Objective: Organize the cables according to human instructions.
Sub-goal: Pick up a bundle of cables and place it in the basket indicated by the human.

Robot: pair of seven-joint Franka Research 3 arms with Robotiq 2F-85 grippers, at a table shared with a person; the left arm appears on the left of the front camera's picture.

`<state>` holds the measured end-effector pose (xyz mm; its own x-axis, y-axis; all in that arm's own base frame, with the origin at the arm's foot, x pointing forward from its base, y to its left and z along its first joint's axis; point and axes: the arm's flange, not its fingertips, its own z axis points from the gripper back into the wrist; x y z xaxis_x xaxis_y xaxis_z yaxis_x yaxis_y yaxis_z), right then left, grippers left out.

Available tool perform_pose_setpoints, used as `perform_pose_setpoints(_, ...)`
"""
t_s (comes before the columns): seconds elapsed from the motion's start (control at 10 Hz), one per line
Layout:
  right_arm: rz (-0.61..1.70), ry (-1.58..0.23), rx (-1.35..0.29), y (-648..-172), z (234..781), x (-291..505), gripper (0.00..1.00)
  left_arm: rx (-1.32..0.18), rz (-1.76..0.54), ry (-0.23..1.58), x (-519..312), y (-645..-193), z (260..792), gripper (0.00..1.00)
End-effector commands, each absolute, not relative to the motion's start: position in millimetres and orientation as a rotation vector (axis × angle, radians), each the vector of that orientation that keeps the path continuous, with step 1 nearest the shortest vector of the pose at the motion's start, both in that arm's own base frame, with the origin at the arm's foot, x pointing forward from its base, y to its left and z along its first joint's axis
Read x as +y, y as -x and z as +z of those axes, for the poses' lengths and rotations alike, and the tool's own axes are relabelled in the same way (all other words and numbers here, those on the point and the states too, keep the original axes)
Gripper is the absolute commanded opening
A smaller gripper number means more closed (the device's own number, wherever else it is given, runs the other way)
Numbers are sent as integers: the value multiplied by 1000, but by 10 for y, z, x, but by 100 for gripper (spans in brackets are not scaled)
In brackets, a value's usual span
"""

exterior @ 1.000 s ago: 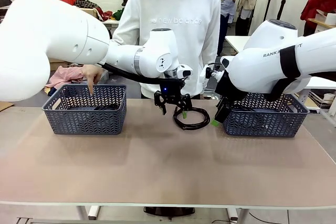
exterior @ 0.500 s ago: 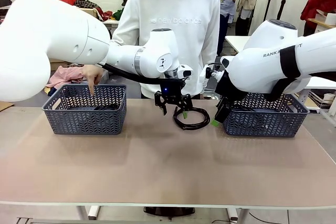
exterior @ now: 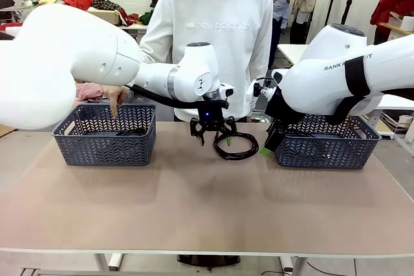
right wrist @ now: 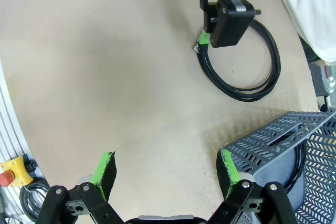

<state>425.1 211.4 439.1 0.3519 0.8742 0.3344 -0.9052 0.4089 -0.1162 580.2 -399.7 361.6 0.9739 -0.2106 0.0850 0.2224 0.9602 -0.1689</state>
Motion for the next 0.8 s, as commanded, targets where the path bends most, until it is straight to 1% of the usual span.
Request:
perform_pose_setpoints(0.0, 1150, -88, -377, -4253, 4400, 2112, 100, -80, -117, 96, -4153, -5869, 3618, 100)
perform_pose_setpoints(0.4, 1150, -88, -377, -4253, 4400, 2112, 100, -71, 4, 23, -4254, -5982, 3544, 100)
perform_pose_setpoints(0.7, 1150, -88, -377, -4253, 4400, 2112, 100, -59, 71, 60, -4244, -6177, 3413, 100)
